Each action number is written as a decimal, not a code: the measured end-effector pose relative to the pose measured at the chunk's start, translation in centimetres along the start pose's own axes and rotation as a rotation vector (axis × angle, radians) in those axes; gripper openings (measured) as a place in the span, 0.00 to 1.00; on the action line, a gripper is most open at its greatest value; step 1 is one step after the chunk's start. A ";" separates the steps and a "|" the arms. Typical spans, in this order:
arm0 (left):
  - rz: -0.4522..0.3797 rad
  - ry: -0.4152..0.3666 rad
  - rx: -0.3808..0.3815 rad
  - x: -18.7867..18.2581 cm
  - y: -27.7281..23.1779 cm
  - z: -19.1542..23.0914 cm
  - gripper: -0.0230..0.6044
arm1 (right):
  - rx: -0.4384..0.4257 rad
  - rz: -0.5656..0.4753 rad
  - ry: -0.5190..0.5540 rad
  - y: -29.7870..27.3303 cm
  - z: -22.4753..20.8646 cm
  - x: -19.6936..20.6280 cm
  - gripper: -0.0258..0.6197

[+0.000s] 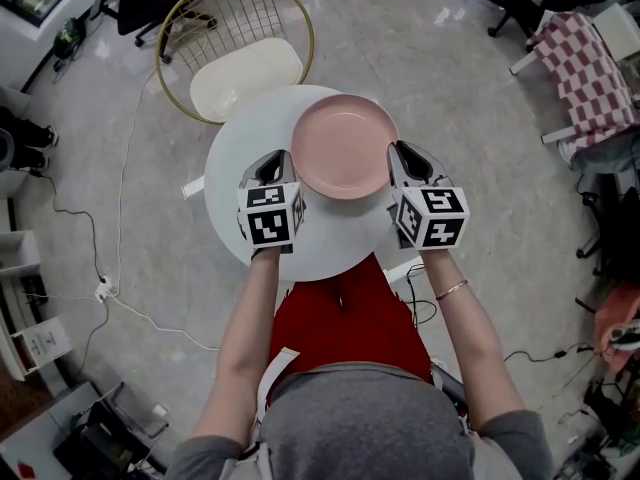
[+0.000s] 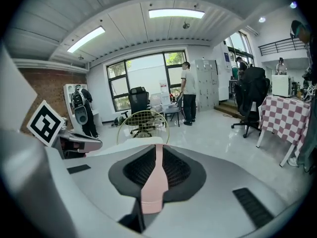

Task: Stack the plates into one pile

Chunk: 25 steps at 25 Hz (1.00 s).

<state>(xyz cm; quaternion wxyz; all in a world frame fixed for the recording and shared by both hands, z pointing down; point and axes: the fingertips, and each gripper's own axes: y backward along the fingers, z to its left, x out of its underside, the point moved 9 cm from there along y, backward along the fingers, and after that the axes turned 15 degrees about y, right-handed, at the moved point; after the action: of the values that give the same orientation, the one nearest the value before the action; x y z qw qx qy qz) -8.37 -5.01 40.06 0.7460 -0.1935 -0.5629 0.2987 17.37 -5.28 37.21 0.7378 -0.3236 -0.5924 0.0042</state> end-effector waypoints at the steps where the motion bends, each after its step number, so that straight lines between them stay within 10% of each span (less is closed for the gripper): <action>1: -0.011 -0.002 0.004 0.0 0.5 0.0 0.06 | -0.002 -0.013 -0.004 0.5 0.2 -0.2 0.13; 25: -0.293 -0.045 0.118 0.3 13.0 -0.6 0.06 | -0.009 -0.246 0.077 11.5 6.5 -2.5 0.09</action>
<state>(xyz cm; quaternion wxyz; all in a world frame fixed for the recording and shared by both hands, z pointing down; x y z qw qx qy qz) -10.71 4.91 31.95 0.7789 -0.0586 -0.5830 0.2236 15.26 5.86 30.04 0.7534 -0.2516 -0.5989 -0.1016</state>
